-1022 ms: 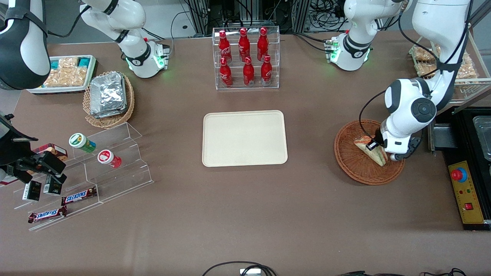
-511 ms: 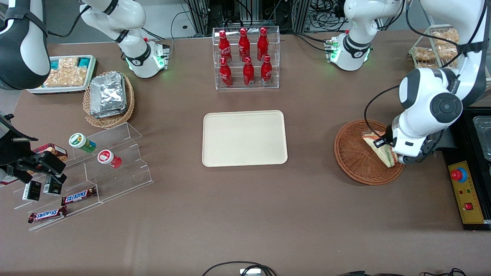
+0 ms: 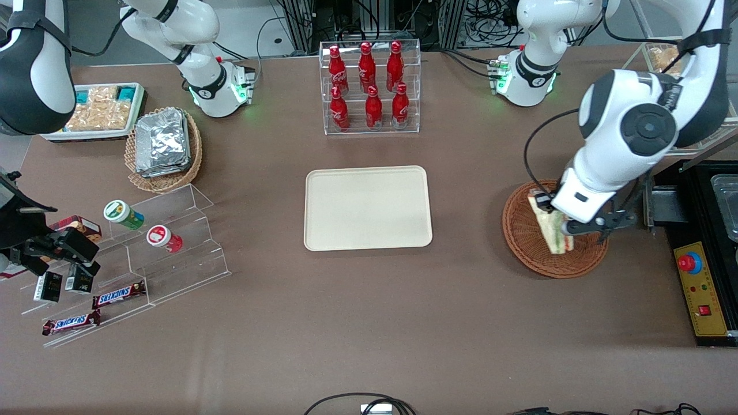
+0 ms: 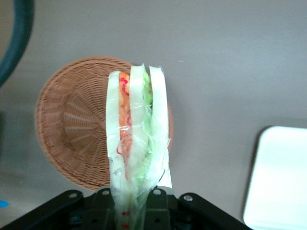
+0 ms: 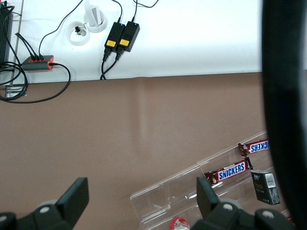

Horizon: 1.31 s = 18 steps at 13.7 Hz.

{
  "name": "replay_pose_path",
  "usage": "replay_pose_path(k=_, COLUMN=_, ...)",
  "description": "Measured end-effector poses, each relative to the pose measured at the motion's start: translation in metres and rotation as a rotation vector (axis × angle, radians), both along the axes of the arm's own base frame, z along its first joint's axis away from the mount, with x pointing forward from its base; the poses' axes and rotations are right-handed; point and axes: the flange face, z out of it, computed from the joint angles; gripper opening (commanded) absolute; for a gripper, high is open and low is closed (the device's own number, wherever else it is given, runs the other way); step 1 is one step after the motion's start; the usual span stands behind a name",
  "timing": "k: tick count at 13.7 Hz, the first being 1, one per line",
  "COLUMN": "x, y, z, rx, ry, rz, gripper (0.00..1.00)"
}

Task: Place sandwich from basket to tray
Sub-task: 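Lift the sandwich and carry it with the left gripper to the tray, then lower the sandwich onto the tray and open the left gripper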

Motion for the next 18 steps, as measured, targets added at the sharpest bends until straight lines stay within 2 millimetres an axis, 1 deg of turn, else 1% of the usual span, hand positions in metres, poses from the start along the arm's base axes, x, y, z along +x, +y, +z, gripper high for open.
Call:
replay_pose_path(k=3, x=-0.010, y=-0.057, z=0.002, rx=-0.024, ry=-0.002, rz=-0.103, gripper=0.05)
replay_pose_path(k=5, x=-0.017, y=-0.087, z=-0.002, rx=-0.039, ry=0.007, rz=-0.157, gripper=0.06)
replay_pose_path(k=7, x=-0.028, y=-0.118, z=-0.013, rx=-0.047, ry=0.031, rz=-0.215, gripper=0.06)
replay_pose_path(k=9, x=-0.044, y=-0.151, z=-0.026, rx=-0.042, ry=0.053, rz=-0.251, gripper=0.06)
replay_pose_path(k=11, x=-0.060, y=-0.183, z=-0.043, rx=-0.006, ry=0.063, rz=-0.268, gripper=0.05)
replay_pose_path(k=14, x=-0.082, y=-0.231, z=-0.078, rx=0.020, ry=0.067, rz=-0.269, gripper=0.06)
replay_pose_path(k=16, x=-0.091, y=-0.255, z=-0.106, rx=0.018, ry=0.059, rz=-0.245, gripper=0.06)
replay_pose_path(k=18, x=-0.102, y=-0.274, z=-0.132, rx=0.021, ry=0.062, rz=-0.227, gripper=0.06)
